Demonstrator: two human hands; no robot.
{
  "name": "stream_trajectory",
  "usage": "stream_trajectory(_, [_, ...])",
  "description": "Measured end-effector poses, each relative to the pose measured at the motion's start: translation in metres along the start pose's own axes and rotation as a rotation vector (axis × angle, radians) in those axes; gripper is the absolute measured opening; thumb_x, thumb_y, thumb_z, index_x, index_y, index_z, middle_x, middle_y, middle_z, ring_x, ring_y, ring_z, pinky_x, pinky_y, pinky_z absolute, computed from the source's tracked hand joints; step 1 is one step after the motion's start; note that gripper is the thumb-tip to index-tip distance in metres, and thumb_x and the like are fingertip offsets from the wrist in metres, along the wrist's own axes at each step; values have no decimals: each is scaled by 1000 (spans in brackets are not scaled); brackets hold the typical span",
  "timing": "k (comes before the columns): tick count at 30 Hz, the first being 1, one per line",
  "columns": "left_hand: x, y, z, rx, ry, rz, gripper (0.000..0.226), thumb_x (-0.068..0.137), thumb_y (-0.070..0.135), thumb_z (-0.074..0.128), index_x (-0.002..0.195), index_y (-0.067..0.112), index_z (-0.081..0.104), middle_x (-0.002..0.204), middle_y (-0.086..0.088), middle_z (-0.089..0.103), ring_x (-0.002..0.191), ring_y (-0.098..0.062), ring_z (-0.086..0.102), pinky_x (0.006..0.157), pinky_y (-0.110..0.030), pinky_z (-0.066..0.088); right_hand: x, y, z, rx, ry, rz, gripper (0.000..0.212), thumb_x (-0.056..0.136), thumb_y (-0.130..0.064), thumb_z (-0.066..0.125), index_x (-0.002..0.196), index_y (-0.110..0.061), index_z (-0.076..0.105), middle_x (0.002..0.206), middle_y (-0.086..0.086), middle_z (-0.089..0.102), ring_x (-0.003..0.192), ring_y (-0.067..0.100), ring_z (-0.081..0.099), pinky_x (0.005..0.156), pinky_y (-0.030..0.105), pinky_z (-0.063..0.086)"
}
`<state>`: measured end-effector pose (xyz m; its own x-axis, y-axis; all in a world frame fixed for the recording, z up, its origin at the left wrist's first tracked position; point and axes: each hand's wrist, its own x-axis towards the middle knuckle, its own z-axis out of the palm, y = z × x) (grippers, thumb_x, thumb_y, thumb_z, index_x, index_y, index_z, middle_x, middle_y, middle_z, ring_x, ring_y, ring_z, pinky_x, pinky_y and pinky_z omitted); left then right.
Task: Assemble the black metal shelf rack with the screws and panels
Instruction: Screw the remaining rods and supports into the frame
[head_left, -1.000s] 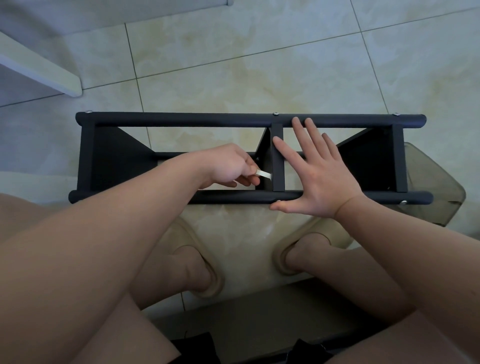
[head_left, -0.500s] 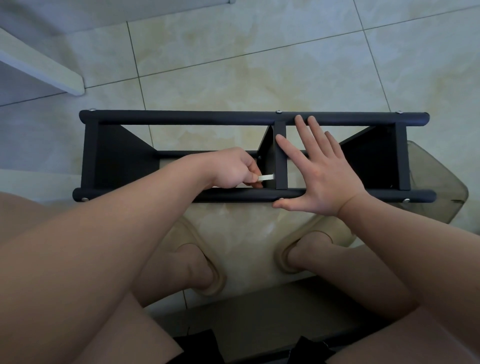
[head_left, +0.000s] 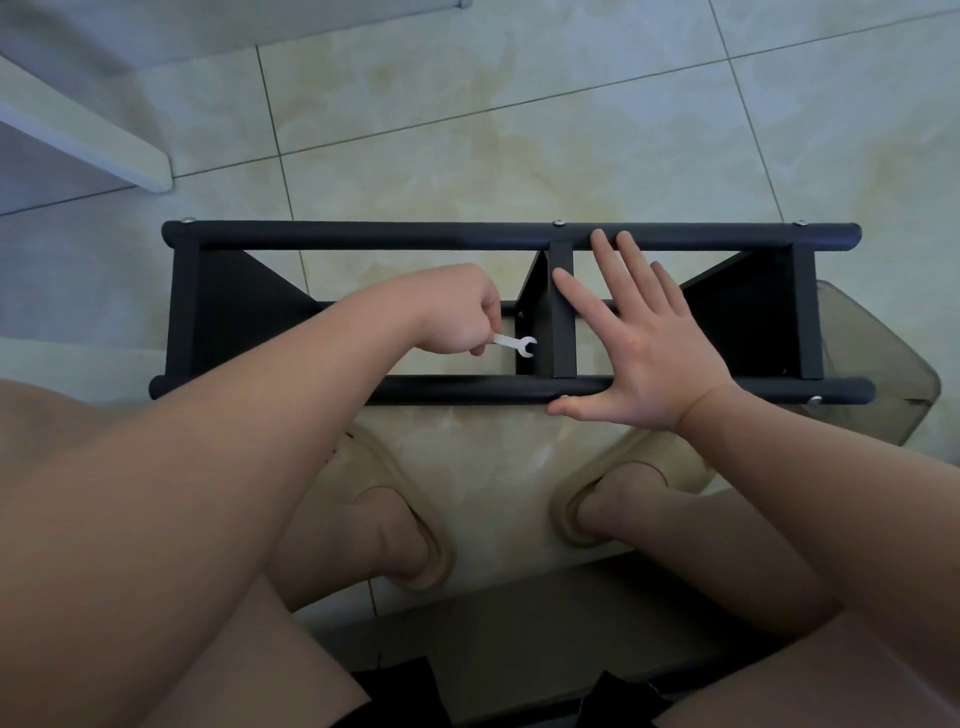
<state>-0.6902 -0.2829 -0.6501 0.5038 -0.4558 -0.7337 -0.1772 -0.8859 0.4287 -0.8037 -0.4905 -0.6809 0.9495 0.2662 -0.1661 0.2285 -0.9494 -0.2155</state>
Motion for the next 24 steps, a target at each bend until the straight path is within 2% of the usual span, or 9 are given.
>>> stream_trajectory(3, [2, 1, 2, -62, 22, 34, 18, 91, 16, 62, 79, 27, 68, 88, 8, 68, 85, -15, 61, 68, -27, 44, 0, 1, 1, -2, 6, -2, 119, 70, -94, 40, 163, -24, 18, 170, 18, 0, 157, 39, -2, 123, 62, 14])
stream_trajectory(6, [4, 3, 8, -299, 37, 45, 12, 89, 21, 69, 78, 27, 70, 80, 12, 66, 79, -9, 60, 66, -22, 43, 0, 1, 1, 0, 19, -9, 118, 70, -94, 42, 163, -24, 19, 170, 19, 2, 156, 40, 0, 122, 63, 16])
stream_trajectory(9, [8, 3, 15, -571, 31, -17, 11, 91, 20, 66, 81, 22, 70, 75, 8, 73, 80, -8, 67, 71, -25, 52, 0, 1, 2, -3, 25, -15, 118, 71, -94, 41, 163, -24, 19, 170, 19, 3, 156, 41, 1, 122, 63, 17])
stream_trajectory(13, [15, 6, 25, -822, 27, -120, 8, 95, 24, 65, 96, 16, 63, 73, 7, 75, 77, -9, 73, 73, -29, 52, 0, 2, 3, -3, 32, -15, 118, 71, -94, 42, 163, -24, 19, 170, 18, 3, 156, 41, 1, 122, 63, 17])
stream_trajectory(19, [17, 10, 30, -847, 134, -194, 18, 94, 29, 67, 108, 18, 64, 83, 5, 76, 81, -11, 71, 76, -30, 52, 1, 3, 3, -8, 24, -16, 118, 71, -95, 39, 163, -25, 17, 170, 18, 2, 156, 41, 0, 122, 63, 16])
stream_trajectory(24, [15, 14, 31, -927, 163, -225, 7, 93, 28, 67, 96, 22, 65, 79, 8, 76, 82, -11, 72, 77, -30, 53, 1, 3, 3, -1, 30, -18, 117, 71, -95, 39, 163, -24, 18, 170, 18, 3, 156, 41, 1, 122, 63, 16])
